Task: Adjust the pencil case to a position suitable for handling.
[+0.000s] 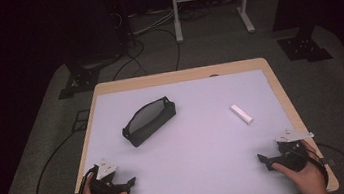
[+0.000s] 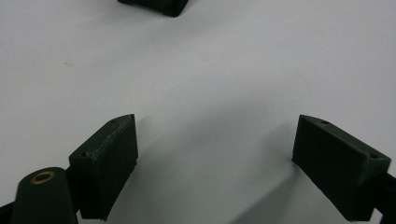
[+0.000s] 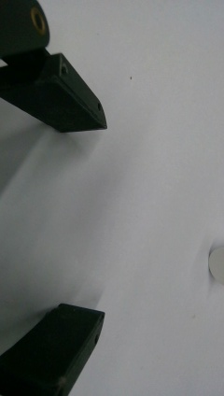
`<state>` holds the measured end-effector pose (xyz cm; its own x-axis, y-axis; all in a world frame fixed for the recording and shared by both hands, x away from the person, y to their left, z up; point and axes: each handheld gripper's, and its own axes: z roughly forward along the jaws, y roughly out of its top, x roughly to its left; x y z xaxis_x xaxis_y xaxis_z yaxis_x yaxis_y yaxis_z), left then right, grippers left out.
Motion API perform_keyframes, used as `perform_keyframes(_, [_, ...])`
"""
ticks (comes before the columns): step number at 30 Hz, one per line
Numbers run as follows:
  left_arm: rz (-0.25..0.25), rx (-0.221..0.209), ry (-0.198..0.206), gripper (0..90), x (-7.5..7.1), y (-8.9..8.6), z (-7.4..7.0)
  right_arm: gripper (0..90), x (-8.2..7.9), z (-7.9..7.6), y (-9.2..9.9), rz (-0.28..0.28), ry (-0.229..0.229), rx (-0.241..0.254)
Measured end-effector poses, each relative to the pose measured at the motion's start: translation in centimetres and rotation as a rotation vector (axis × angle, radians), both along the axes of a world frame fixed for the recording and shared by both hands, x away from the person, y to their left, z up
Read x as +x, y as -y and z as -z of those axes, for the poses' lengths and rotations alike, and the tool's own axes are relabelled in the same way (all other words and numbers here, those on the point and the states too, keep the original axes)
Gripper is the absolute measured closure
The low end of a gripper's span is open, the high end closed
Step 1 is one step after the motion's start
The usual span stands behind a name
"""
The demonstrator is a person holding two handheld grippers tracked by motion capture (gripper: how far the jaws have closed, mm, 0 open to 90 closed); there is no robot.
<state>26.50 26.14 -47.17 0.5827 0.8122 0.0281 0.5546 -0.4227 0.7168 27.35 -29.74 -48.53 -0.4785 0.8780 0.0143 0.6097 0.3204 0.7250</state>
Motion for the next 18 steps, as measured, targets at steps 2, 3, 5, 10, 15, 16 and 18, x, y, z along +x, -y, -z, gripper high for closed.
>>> perform_keyframes(2, [0.002,-0.004,0.001,14.3,0.0,0.0,-0.2,7.0,0.0,0.0,0.0,0.0,0.0,0.0])
perform_keyframes(3, [0.002,-0.008,0.004,14.3,0.1,0.1,-0.3,7.0,0.0,0.0,0.0,0.0,0.001,0.001])
perform_keyframes(5, [0.006,-0.014,0.008,14.3,0.2,0.2,-0.6,7.0,0.0,0.0,0.0,0.0,0.0,0.001])
perform_keyframes(10, [0.015,-0.024,0.019,15.9,0.6,0.3,-1.3,7.0,0.0,0.0,0.0,0.0,0.0,0.001])
perform_keyframes(15, [0.016,-0.039,0.022,17.0,0.9,0.5,-1.9,7.0,0.0,0.0,0.0,0.0,0.0,0.002])
perform_keyframes(16, [0.017,-0.039,0.024,17.0,1.0,0.6,-2.0,7.0,0.0,0.0,0.0,0.0,0.0,0.001])
perform_keyframes(18, [0.023,-0.04,0.026,17.3,1.2,0.7,-2.2,7.0,0.0,0.0,0.0,0.0,0.0,0.002])
